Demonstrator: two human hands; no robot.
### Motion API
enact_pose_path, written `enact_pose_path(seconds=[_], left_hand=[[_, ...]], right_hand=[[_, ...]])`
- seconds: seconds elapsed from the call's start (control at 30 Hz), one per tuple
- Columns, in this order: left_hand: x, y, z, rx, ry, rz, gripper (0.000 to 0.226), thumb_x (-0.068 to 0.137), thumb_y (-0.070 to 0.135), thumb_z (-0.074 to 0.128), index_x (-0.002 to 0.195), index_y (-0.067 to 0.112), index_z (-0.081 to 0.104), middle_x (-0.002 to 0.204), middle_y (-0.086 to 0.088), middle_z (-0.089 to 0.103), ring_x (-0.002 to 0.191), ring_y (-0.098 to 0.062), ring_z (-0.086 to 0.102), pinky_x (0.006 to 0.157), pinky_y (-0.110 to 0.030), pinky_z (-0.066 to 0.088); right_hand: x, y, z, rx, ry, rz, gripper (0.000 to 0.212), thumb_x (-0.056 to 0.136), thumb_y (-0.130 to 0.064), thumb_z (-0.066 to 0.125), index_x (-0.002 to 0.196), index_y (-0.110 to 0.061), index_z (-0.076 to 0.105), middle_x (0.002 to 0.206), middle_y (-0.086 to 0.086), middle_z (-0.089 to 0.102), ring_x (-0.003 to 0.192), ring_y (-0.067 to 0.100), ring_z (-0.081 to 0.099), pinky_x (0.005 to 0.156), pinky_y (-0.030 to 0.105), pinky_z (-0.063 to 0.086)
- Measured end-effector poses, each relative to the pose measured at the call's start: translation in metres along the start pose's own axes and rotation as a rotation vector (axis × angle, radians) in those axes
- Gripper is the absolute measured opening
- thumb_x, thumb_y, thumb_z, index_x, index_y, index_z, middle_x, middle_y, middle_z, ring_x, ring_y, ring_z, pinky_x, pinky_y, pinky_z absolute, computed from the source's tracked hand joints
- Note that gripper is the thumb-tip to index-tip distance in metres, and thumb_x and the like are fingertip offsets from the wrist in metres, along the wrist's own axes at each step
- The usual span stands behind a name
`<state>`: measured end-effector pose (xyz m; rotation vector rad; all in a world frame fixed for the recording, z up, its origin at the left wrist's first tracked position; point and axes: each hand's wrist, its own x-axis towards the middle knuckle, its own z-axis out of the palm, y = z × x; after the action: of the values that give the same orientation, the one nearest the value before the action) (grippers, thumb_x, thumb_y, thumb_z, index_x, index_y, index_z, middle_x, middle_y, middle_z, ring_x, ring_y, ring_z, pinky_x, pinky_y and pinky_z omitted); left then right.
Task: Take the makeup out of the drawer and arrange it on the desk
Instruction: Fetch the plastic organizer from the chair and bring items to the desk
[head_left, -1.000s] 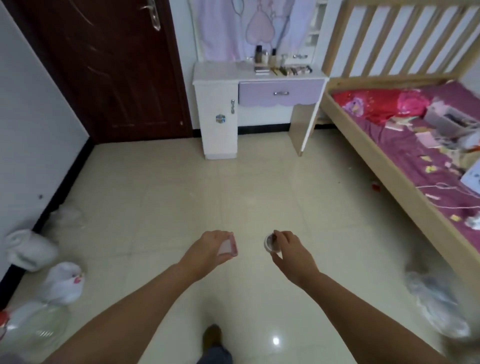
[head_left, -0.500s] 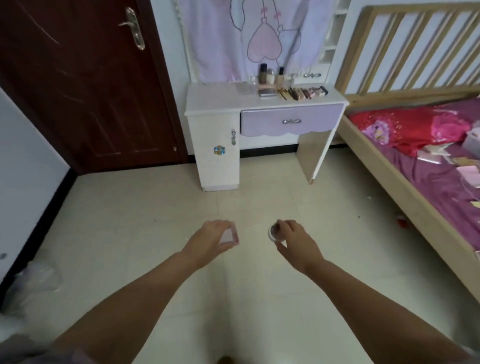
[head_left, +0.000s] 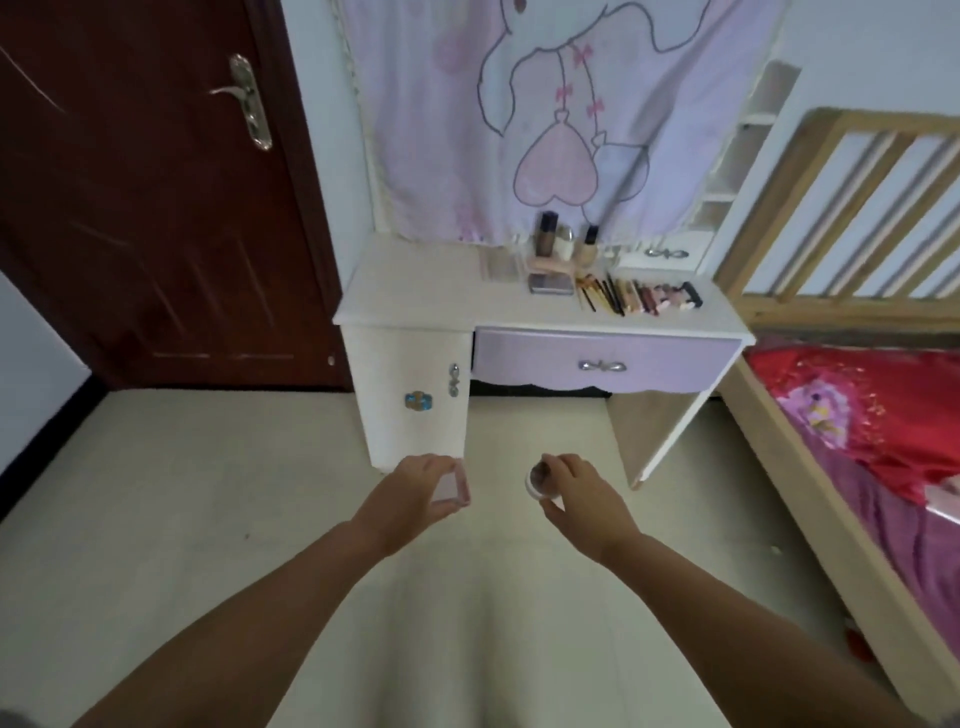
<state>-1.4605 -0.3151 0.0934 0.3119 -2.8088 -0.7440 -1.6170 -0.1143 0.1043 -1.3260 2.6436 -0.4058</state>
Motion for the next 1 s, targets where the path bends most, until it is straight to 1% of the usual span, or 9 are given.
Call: enact_pose_path(seconds=[0.07,0.17,0.27,0.37,0.47,0.57,0.7,0.83,1.0], left_hand=[[0.035,-0.012,-0.003,-0.017,0.026,-0.066,0.042,0.082,0.031,0.071,0.117,0.012,0.06,0.116,-0.005,0.063,0.106,-0.022,0.057,0.093,-0.034,0.046],[0.086,-0.037,-0.005,-0.016,0.007,-0.059,0.033,0.082,0.031,0.07,0.109,0.014,0.063,0.112,-0.003,0.064,0.104,-0.021,0.057,0.093,-0.034,0.046],[0.142,-0.074,-0.007,-0.024,0.007,-0.059,0.034,0.08,0.028,0.073,0.109,0.011,0.063,0.111,-0.005,0.064,0.102,-0.025,0.058,0.092,-0.033,0.047],[0.204,-0.114,-0.014,-0.016,-0.025,-0.068,0.04,0.082,0.03,0.07,0.117,0.012,0.06,0.119,-0.006,0.061,0.111,-0.024,0.054,0.099,-0.027,0.039],[0.266,-0.152,-0.029,-0.034,-0.047,-0.047,0.031,0.081,0.027,0.071,0.109,0.016,0.064,0.116,-0.002,0.063,0.109,-0.021,0.055,0.098,-0.023,0.035],[0.324,-0.187,-0.046,0.014,-0.114,-0.051,0.044,0.084,0.03,0.068,0.123,0.016,0.056,0.129,-0.004,0.056,0.119,-0.022,0.048,0.1,-0.024,0.034],[0.395,-0.229,-0.058,0.008,-0.129,-0.097,0.046,0.084,0.035,0.066,0.125,0.019,0.054,0.131,-0.002,0.054,0.12,-0.022,0.046,0.097,-0.024,0.034],[0.461,-0.264,-0.056,0.04,-0.112,-0.06,0.033,0.082,0.031,0.069,0.111,0.016,0.063,0.122,-0.004,0.06,0.112,-0.025,0.052,0.092,-0.018,0.03],[0.549,-0.296,-0.047,0.074,-0.167,-0.17,0.055,0.086,0.037,0.063,0.133,0.015,0.047,0.132,-0.005,0.051,0.119,-0.026,0.045,0.1,-0.028,0.033]], right_hand=[[0.046,0.013,-0.006,0.001,-0.012,-0.018,0.051,0.09,-0.028,0.055,0.136,-0.016,0.04,0.133,0.002,0.045,0.117,0.021,0.046,0.09,0.03,0.047],[0.111,0.027,-0.004,0.012,-0.027,-0.035,0.051,0.089,-0.028,0.056,0.136,-0.015,0.041,0.132,0.003,0.046,0.117,0.022,0.046,0.091,0.031,0.046],[0.174,0.037,0.005,0.007,-0.049,-0.034,0.051,0.089,-0.029,0.056,0.136,-0.015,0.041,0.132,0.004,0.046,0.117,0.023,0.046,0.092,0.032,0.044],[0.241,0.045,0.01,0.012,-0.052,0.005,0.051,0.09,-0.029,0.056,0.136,-0.016,0.04,0.132,0.004,0.045,0.118,0.024,0.046,0.091,0.033,0.046],[0.307,0.047,0.007,0.057,-0.058,0.06,0.045,0.089,-0.026,0.057,0.131,-0.016,0.043,0.129,0.004,0.047,0.115,0.024,0.048,0.088,0.033,0.047],[0.372,0.046,0.001,0.091,-0.041,0.098,0.045,0.088,-0.024,0.056,0.13,-0.016,0.044,0.128,0.003,0.047,0.115,0.023,0.048,0.085,0.032,0.048],[0.443,0.048,0.0,0.112,-0.029,0.098,0.048,0.088,-0.024,0.058,0.133,-0.014,0.043,0.128,0.006,0.049,0.115,0.024,0.049,0.091,0.032,0.046],[0.517,0.06,0.004,0.12,-0.052,0.061,0.049,0.088,-0.026,0.059,0.133,-0.013,0.044,0.129,0.007,0.049,0.114,0.025,0.05,0.092,0.032,0.046],[0.623,0.088,0.007,0.16,-0.116,0.065,0.047,0.088,-0.027,0.057,0.132,-0.016,0.043,0.133,0.005,0.045,0.117,0.027,0.049,0.096,0.036,0.044]])
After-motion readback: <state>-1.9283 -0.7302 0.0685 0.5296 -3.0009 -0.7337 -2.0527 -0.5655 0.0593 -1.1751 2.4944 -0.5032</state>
